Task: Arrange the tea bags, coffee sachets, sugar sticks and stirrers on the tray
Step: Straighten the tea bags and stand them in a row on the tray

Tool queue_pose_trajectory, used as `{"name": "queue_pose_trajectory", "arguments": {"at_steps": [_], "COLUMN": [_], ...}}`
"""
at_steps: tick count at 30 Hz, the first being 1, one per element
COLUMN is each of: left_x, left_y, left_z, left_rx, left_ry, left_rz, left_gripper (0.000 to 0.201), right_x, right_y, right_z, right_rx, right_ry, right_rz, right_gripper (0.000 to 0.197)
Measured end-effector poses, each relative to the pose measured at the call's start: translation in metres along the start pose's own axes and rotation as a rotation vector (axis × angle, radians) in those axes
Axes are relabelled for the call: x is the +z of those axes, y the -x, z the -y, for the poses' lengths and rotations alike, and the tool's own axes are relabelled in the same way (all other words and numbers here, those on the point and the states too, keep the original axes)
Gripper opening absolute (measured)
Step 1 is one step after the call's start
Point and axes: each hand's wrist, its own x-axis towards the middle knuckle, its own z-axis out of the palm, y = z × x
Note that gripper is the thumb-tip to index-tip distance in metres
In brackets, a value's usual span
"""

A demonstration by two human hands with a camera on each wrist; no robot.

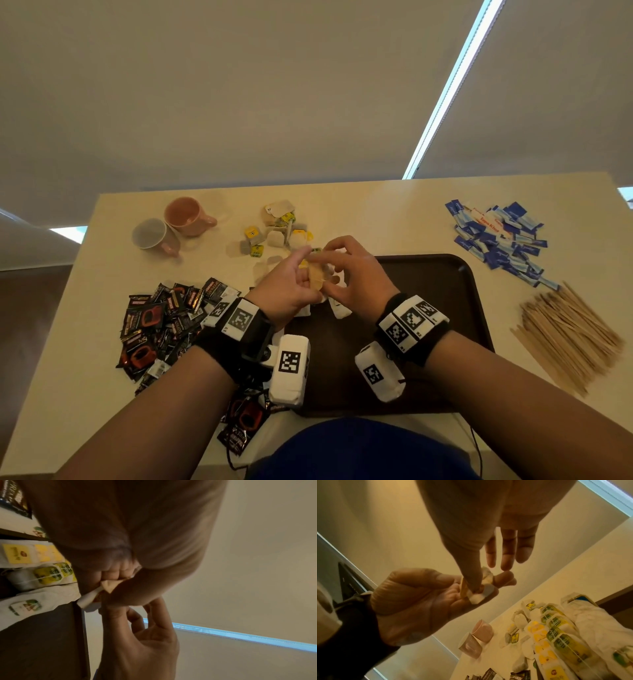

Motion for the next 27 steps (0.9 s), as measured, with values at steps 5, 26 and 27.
{"name": "queue_pose_trajectory", "arguments": {"at_steps": [5, 26, 27], "left_x": [-0.005, 0.001, 0.001], "left_y": [0.002, 0.004, 0.002], "left_z": [0.002, 0.004, 0.004], "left_rx": [0.031, 0.498, 0.482], "left_ry": [-0.129, -0.446, -0.417], "left_rz": [0.020, -0.461, -0.475], "left_gripper": [0.090, 0.012, 0.011], "right_x": [-0.002, -0.016, -0.016], "right_y": [-0.002, -0.004, -0.004], "right_z": [-0.002, 0.014, 0.015], "right_rx": [0.049, 0.380, 0.404], "right_ry": [-0.105, -0.734, -0.774], "right_rz": [-0.006, 0.027, 0.025], "right_gripper": [0.015, 0.010, 0.010]}}
